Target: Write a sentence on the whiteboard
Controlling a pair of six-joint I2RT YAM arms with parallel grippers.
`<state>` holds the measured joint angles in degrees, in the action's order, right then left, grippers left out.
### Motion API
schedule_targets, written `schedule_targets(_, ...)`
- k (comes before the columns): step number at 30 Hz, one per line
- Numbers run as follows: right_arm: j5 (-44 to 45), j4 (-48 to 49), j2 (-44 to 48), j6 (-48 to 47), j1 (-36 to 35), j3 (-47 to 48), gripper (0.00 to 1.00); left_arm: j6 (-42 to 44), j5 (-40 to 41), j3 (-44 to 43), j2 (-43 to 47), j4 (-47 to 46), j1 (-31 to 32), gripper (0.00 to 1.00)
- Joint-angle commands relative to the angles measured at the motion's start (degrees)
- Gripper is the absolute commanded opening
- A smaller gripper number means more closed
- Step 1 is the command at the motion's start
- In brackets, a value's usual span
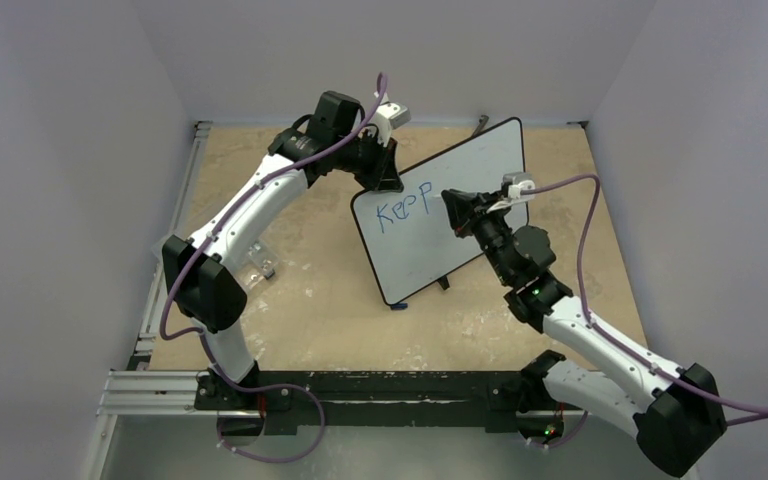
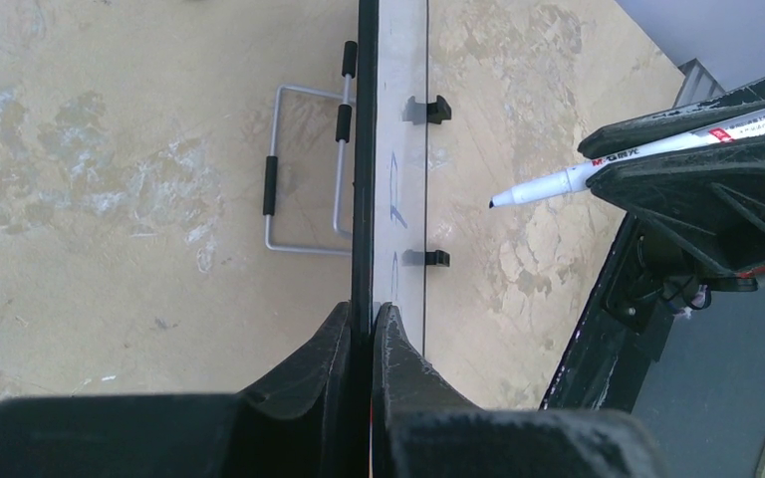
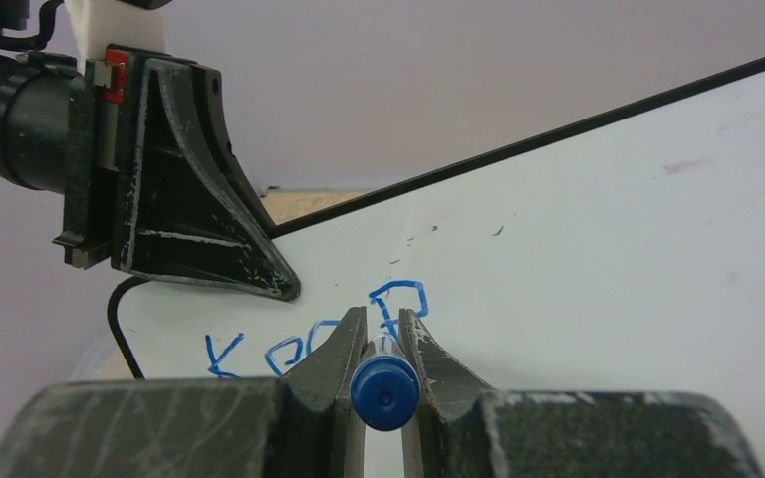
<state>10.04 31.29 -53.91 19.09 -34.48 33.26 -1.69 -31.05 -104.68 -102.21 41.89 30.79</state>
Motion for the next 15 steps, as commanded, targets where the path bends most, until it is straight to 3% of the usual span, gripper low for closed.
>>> schedule_targets(1,3.6,-2.2,2.4,-3.5,-0.1,0.7,0.00,7.4,12.3,-1.6,0.4,2.4,-1.4,0.00)
schedule_targets(15,7.1,-3.5,1.8,-9.7,1.8,1.0,0.00,7.7,12.6,-1.4,0.1,2.6,-1.4,0.00)
